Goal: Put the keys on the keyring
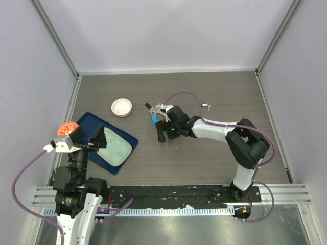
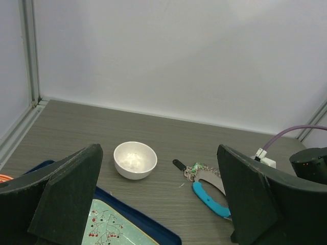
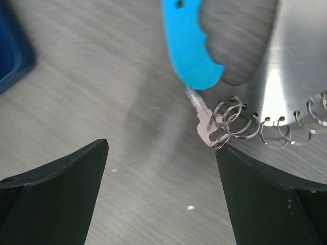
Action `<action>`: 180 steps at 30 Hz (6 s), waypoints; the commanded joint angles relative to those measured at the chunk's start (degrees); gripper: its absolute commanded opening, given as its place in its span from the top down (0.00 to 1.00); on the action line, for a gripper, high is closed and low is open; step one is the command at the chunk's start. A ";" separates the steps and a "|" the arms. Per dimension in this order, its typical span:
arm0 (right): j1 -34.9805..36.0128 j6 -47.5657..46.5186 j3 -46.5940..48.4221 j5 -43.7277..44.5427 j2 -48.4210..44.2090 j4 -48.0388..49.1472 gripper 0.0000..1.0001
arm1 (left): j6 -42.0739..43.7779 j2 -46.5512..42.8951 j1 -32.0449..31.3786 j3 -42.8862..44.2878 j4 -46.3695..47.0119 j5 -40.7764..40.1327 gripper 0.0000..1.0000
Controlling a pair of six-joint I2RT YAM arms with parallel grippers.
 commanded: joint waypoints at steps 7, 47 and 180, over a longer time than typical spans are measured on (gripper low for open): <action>4.54 -11.71 2.93 7.03 -8.39 1.04 0.07 | -0.56 -3.11 -0.10 1.32 0.51 -0.38 0.00; -4.86 -38.11 1.16 -9.55 -0.86 4.20 0.77 | 0.76 -3.11 -1.77 0.88 0.60 -1.26 0.00; 2.87 -23.18 -11.65 -1.28 -30.54 16.75 0.99 | -7.14 24.36 -1.86 6.40 6.83 25.00 0.00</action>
